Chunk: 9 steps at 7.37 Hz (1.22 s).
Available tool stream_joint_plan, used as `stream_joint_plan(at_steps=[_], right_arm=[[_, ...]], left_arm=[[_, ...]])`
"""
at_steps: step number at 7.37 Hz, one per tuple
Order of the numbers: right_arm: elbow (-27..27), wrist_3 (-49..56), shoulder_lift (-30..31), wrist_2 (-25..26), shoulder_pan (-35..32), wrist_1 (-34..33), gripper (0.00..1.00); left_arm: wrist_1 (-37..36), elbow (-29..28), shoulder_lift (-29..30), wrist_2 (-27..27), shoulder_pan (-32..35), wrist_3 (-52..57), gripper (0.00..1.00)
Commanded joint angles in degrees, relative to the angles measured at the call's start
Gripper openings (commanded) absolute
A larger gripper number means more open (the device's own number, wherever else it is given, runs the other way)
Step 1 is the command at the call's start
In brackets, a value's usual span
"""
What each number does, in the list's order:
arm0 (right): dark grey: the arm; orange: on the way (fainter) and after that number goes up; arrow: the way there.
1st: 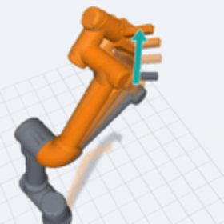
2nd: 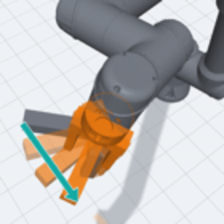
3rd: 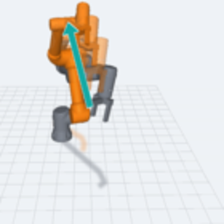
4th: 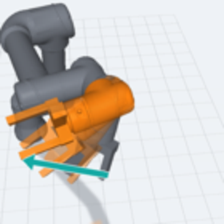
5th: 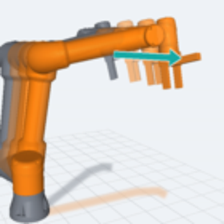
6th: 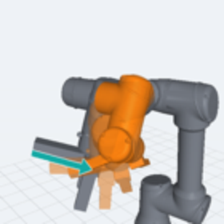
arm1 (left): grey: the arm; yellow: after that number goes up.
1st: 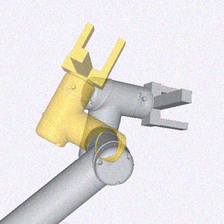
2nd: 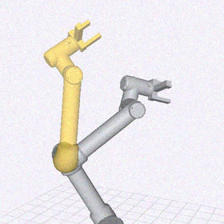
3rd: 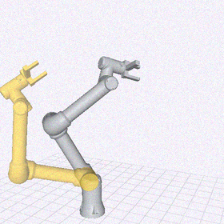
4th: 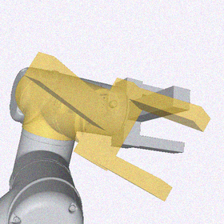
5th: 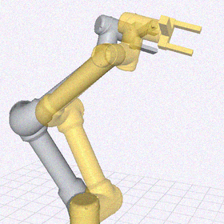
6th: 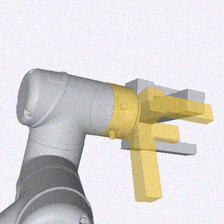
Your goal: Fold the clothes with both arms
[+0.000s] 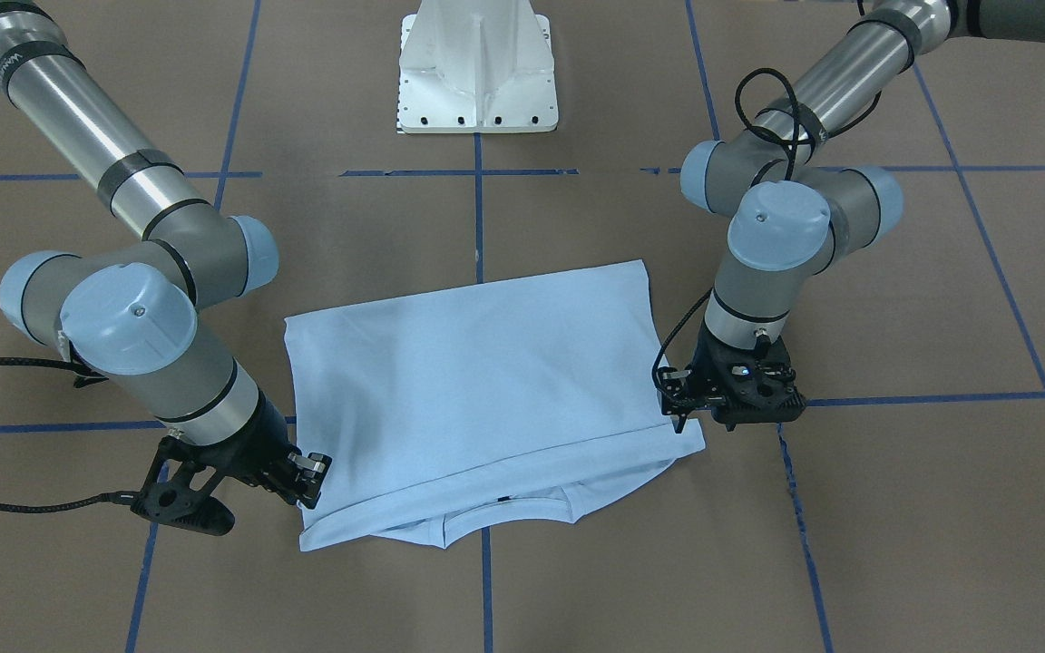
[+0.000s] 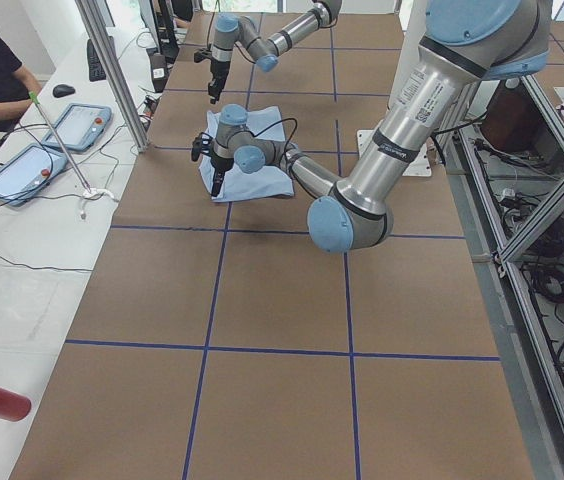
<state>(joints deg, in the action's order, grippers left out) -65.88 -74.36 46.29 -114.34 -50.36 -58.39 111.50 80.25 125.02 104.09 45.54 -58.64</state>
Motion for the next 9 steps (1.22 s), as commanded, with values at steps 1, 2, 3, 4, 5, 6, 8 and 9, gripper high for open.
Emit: stream_joint_plan(at_steps=[1,2,3,4,5,6,8,9], right_arm=[[-4.0,0.0,2.2,0.0,0.3,-0.1,1.0],[-9.3,-0.3,6.0,0.0,1.5,-0.6,1.0],[-14.3,-0.7,9.9,0.0,3.4,-0.8,1.0],[-18.8,-1.2,14.0,0.1,5.3,-2.0,1.0],[-23.6,-1.3,18.1,0.0,7.1,-4.0,1.0],[-28.5,-1.3,21.7,-0.1,8.7,-6.6,1.0],[-30.4,-1.3,22.9,0.0,11.2,-9.7,1.0],[-29.5,-1.2,22.9,0.3,12.9,-9.7,0.99]], left_arm=[[-0.1,0.4,0.2,0.1,0.0,-0.2,0.98],[-0.1,0.6,0.3,0.1,0.0,-0.2,0.98],[-0.2,1.4,0.3,0.1,0.1,-0.3,0.98],[-0.2,1.7,0.3,0.1,0.1,-0.3,0.98],[-0.2,1.8,0.3,0.1,0.0,-1.0,0.98],[-0.1,1.9,0.3,0.1,0.0,-1.7,0.98],[-0.2,2.2,0.3,0.1,0.0,-1.9,0.98],[-0.2,2.2,0.3,0.1,0.0,-1.9,0.98]])
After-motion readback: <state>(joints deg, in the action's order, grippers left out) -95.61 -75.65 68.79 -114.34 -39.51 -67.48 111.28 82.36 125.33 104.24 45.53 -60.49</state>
